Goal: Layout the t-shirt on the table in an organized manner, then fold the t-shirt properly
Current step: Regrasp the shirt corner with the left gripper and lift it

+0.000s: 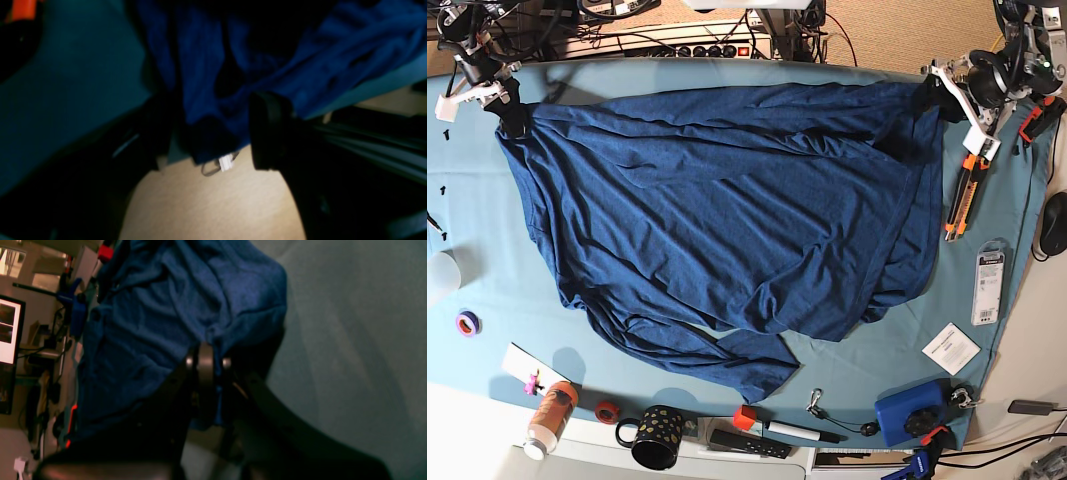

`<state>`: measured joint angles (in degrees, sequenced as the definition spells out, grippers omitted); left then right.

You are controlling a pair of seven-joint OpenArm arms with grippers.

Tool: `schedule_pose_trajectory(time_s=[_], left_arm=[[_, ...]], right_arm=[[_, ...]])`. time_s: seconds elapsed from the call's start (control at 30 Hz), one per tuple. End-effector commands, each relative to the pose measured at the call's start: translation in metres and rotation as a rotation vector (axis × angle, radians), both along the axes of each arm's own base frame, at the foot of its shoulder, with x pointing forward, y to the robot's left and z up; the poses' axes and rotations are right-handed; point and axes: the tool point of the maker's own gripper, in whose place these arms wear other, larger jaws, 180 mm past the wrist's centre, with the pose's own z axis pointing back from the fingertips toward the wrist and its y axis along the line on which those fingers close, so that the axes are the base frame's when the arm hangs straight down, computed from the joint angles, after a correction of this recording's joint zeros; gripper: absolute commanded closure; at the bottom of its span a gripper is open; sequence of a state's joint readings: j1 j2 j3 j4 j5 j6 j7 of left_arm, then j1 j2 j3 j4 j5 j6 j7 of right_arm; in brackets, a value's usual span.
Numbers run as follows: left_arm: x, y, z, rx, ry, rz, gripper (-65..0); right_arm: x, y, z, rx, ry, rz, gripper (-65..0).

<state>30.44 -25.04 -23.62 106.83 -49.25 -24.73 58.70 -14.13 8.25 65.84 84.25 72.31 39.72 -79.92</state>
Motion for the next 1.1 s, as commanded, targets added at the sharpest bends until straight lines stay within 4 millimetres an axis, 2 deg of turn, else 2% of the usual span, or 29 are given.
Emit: schedule_pose_trajectory(time_s=[0.0,0.13,0.23,0.37,0.47,0.53,0.77,0.97,1.07], left_arm=[[-0.003,-0.003,0.0,-0.014,0.007,-0.009,-34.1],[-0.004,-0.007,-0.001,-0.028,0.009,-0.002,-34.1],[-0.002,-0.002,0.0,-0.023,0.001,0.016,-34.1],[0.005,0.026,0.01,0.018,-0.036,0.088,-34.1],[0.012,0.053,0.026,0.033,-0.092,0.159,-34.1],[0.011,0.064,0.034,0.022,-0.104,0.19,-34.1],[0.001,0.052,0.037,-0.072,-0.079,0.173,-34.1],[-0.01,0.056,0.015,-0.2,-0.013,0.248,-34.1],[-0.017,0.048,0.01,-0.321,0.013,0.236,-34.1]], right_arm=[[0.005,-0.007,0.014,-0.027,-0.047,-0.001,0.0],[0.005,-0.007,0.014,-0.026,-0.045,0.0,0.0],[0.005,-0.007,0.014,-0.027,-0.045,0.0,0.0],[0.005,-0.007,0.014,-0.026,-0.045,0.0,0.0],[0.005,-0.007,0.014,-0.026,-0.045,0.0,0.0],[0.005,-0.007,0.014,-0.026,-0.045,0.0,0.0],[0.006,-0.006,0.016,-0.021,-0.054,0.003,0.0],[0.007,-0.005,0.019,-0.011,-0.07,0.007,0.0],[0.007,-0.005,0.019,-0.009,-0.075,0.007,0.0]])
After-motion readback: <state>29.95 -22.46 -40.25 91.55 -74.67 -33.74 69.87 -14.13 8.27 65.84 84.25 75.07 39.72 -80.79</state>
